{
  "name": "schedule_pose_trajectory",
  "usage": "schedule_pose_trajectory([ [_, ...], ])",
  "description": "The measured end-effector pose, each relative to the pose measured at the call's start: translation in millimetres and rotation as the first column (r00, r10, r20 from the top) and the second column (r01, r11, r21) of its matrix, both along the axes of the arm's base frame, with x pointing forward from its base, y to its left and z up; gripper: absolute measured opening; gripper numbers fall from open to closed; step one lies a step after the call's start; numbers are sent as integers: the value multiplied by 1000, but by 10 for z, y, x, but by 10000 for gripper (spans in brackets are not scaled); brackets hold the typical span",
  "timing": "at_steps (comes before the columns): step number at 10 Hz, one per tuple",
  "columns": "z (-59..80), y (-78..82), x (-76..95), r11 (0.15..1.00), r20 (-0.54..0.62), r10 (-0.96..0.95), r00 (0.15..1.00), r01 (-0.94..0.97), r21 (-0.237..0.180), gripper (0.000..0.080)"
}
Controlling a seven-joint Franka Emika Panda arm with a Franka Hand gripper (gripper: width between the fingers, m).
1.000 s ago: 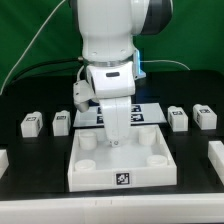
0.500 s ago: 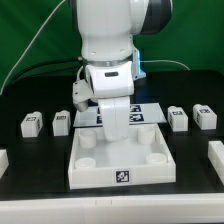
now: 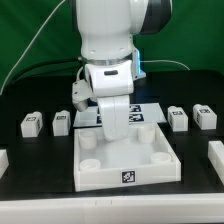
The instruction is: Assemble one leg
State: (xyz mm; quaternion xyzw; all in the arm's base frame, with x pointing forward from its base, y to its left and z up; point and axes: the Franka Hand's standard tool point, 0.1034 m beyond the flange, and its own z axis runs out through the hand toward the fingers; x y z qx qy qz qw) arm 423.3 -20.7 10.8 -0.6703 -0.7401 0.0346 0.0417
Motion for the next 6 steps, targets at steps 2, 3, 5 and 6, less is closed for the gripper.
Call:
schedule_pose_trajectory([
  [2, 0, 0, 1, 1000, 1, 0, 1000, 0, 0, 71],
  [3, 1, 29, 12, 1000, 2, -24, 1000, 24, -2, 71],
  [5, 20, 274, 118, 995, 15, -104, 994, 105, -4, 70],
  [6, 31, 422, 177, 992, 23, -124, 992, 124, -1, 70],
])
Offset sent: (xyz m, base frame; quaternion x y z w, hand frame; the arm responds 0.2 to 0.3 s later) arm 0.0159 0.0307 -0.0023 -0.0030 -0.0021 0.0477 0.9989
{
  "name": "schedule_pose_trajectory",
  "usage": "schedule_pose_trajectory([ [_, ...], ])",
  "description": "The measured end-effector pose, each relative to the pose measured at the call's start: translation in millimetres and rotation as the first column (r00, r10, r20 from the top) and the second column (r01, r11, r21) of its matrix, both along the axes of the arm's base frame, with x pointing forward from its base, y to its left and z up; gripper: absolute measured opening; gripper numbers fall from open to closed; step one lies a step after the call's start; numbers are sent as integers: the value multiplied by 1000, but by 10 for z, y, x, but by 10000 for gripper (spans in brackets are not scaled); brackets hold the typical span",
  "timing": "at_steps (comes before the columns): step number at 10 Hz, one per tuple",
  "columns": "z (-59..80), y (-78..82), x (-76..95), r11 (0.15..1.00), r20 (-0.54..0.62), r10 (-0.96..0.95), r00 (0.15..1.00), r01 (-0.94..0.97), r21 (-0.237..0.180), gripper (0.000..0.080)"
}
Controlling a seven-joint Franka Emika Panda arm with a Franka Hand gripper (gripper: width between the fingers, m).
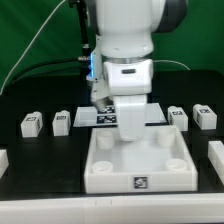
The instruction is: Assemble one leg
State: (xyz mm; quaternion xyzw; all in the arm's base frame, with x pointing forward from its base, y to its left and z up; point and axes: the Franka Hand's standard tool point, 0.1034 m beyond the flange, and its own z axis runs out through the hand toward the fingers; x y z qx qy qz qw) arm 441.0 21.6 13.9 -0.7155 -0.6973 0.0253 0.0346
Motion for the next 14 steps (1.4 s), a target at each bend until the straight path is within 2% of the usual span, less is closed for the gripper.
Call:
schedule_pose_trajectory([
  [3, -21, 398, 180, 999, 7, -50, 999, 50, 6, 70],
  [4, -27, 424, 207, 995, -3, -104, 995, 104, -6, 70],
  [7, -40, 420, 236, 992, -6, -128, 992, 128, -12, 70],
  [9, -40, 319, 275, 1000, 6, -3, 1000, 3, 4, 70],
  [11, -39, 235, 285, 999, 8, 38, 999, -38, 8, 70],
  [13, -41, 249, 304, 1000, 10, 22, 1000, -22, 9, 70],
  [14, -41, 257, 375, 1000, 16, 9, 1000, -9, 9, 70],
])
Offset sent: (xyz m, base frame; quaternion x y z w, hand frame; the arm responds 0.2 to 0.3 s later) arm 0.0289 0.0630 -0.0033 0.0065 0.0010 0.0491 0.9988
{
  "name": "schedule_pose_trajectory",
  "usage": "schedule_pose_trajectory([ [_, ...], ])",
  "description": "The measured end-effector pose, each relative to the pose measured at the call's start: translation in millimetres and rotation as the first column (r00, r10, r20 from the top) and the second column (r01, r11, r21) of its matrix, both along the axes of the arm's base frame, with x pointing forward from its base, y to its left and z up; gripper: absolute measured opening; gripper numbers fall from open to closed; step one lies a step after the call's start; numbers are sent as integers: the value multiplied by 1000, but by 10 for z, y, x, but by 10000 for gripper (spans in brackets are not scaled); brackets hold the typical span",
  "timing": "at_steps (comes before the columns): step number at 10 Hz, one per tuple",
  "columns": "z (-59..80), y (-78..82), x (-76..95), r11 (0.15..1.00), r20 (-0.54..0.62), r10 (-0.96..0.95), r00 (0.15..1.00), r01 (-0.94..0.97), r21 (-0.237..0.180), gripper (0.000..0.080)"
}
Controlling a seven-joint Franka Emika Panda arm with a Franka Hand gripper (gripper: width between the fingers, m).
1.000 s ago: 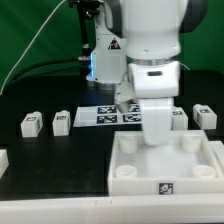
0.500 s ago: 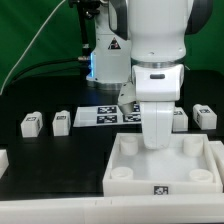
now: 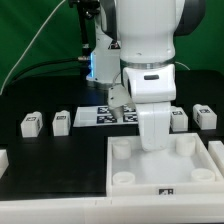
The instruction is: Assemble one leg
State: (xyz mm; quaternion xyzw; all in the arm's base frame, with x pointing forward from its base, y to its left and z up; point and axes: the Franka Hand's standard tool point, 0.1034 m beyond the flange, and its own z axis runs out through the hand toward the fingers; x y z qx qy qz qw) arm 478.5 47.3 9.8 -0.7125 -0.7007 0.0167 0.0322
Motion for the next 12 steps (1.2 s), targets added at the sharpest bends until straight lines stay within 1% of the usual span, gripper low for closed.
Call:
schedule_pose_trajectory([
  [1, 2, 4, 100, 1000, 9, -2, 1000, 2, 2, 70],
  [2, -2, 5, 110, 1000, 0, -2, 1000, 2, 0, 70],
  [5, 0, 14, 110, 1000, -5, -6, 1000, 6, -1, 70],
  [7, -1, 123, 92, 1000, -4, -28, 1000, 28, 2, 70],
  [12, -17, 56, 68, 999, -5, -45, 999, 45, 1, 70],
])
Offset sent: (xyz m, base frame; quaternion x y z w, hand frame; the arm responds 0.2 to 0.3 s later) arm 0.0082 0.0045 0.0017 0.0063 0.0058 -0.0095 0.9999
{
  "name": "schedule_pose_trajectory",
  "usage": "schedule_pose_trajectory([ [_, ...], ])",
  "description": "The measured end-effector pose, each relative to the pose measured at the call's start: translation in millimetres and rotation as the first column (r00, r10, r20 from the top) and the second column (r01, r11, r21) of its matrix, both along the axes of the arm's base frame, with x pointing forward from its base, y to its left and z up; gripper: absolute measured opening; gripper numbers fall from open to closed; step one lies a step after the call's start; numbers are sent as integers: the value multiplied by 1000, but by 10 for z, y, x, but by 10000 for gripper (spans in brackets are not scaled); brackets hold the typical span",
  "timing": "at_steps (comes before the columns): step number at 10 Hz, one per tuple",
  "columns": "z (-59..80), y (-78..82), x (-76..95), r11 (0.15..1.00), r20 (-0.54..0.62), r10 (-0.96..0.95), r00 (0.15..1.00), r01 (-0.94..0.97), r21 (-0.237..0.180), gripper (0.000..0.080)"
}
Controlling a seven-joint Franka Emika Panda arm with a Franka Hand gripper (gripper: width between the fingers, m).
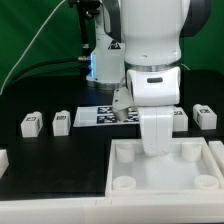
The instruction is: Assemble one leg
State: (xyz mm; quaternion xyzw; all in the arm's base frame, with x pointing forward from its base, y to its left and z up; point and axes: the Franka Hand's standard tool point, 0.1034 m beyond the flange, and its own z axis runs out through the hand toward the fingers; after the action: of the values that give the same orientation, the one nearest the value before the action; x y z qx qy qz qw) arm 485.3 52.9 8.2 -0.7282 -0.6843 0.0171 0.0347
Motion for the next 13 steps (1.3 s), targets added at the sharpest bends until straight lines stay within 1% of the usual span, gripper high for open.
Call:
schedule_pose_trajectory([
  [1, -1, -1, -1, 1000, 0, -1, 1000, 1, 0, 250],
  [2, -2, -7, -3, 1000, -2, -3, 1000, 3, 0, 387],
  [3, 1, 5, -2, 1000, -1, -15, 1000, 15, -1, 387],
  [4, 15, 37, 2, 999, 1, -34, 999, 34, -4, 564],
  [5, 54, 73, 6, 998, 6, -59, 998, 60, -7, 622],
  [6, 88, 78, 20, 998, 11, -59, 998, 59, -8, 622],
  [7, 80, 62, 18, 998, 9, -62, 998, 62, -8, 644],
  [9, 44, 29, -11, 998, 2, -69, 998, 69, -8, 648],
  [10, 72, 10, -41, 997, 2, -76, 997, 76, -11, 649],
  [11, 145, -10, -123, 995, 3, -94, 996, 94, -17, 649],
  [13, 411, -67, -338, 989, 21, -141, 990, 141, -34, 649],
])
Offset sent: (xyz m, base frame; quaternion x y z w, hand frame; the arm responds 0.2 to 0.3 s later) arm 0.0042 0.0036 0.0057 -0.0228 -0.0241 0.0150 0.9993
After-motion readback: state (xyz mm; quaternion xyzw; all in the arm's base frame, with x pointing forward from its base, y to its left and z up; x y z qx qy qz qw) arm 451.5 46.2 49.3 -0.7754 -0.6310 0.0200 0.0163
